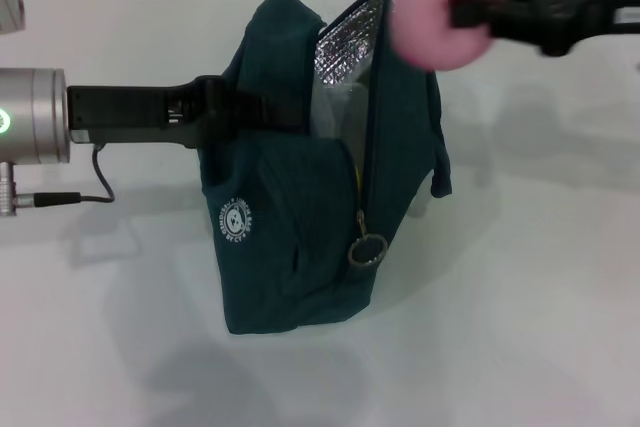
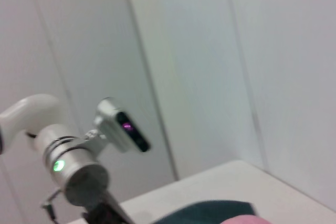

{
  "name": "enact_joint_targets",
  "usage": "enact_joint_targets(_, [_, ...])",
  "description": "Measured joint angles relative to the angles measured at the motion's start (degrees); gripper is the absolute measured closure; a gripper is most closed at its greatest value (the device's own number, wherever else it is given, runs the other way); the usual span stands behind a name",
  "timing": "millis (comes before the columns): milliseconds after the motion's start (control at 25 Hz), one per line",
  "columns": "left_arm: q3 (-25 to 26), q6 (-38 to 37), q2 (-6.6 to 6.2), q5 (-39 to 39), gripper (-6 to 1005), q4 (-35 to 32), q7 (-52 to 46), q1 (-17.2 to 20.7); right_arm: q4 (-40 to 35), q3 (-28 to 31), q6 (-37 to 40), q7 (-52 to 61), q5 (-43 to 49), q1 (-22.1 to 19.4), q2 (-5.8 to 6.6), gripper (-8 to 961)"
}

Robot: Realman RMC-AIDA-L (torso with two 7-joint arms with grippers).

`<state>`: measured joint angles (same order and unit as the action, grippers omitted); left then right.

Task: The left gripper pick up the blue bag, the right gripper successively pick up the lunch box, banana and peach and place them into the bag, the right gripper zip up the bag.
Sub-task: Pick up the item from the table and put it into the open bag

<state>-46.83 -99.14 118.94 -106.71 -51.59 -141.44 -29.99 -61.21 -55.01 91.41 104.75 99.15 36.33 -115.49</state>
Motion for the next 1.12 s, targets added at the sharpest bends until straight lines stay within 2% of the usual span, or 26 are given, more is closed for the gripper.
enact_joint_targets(320, [-0.14, 0.0, 0.04, 1.43, 964, 0.0, 0.03, 0.02, 7.74, -7.67, -6.17, -2.99, -0.52, 4.38, -0.08, 882])
enact_joint_targets(480, [-0.16, 0.0, 0.13, 1.43, 964, 0.0, 0.15, 0.03, 8.48, -8.94, -6.87, -3.7, -0.82, 5.02, -0.16, 914])
enact_joint_targets(760, [0.02, 0.01, 0.18, 1.43, 964, 0.0, 0.35, 0.03, 9.09, -12.11, -7.01, -4.05, -1.11, 6.24, -0.27, 908])
enact_joint_targets(1120, [0.07, 0.06, 0.14, 1.43, 964, 0.0, 0.46, 0.5, 9.25, -13.84, -6.35, -3.29, 0.02, 6.51, 0.16, 901])
